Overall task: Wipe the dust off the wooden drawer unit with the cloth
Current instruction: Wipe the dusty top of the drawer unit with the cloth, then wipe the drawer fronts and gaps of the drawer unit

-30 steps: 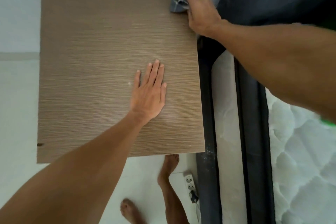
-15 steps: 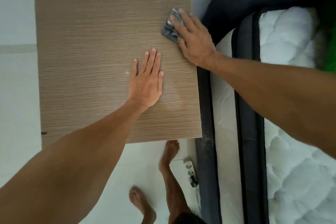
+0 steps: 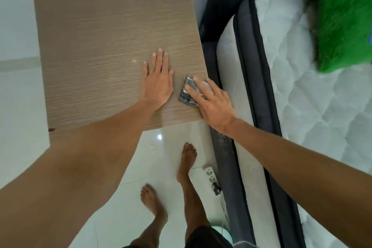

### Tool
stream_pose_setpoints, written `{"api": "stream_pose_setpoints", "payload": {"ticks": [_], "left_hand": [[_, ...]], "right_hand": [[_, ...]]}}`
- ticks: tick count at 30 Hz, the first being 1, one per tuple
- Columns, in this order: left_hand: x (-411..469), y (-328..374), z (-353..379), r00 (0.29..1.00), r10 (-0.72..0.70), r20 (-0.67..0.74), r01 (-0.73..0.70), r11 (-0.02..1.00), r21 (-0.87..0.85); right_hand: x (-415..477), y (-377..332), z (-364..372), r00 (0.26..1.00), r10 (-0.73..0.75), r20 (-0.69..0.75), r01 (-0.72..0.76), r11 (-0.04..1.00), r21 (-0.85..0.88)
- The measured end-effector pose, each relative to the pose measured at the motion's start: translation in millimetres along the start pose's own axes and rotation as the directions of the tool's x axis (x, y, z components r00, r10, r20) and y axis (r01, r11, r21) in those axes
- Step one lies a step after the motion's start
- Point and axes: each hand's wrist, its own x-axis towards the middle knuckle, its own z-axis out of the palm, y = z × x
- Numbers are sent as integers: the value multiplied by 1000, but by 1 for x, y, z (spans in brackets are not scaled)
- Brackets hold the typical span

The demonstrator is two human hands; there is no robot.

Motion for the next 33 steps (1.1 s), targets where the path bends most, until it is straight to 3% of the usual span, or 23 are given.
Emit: {"api": "stream_pose_setpoints", "payload": {"ticks": [7, 16, 25, 33], "left_hand": [[-72, -14, 6, 994, 94, 58, -95, 995, 29], [-205, -60, 16, 986, 147, 76, -149, 988, 25], [-281, -116, 34, 997, -74, -32, 73, 997, -24], [-282, -187, 37, 971, -226, -73, 227, 974, 9]], "right_hand": [[-51, -35, 12, 996, 93, -3, -93, 996, -2], [-109, -113, 10, 967, 44, 252, -28, 998, -64], [-97, -177, 53, 990, -60, 124, 59, 998, 16], [-69, -216, 77, 994, -96, 53, 90, 989, 115]]}}
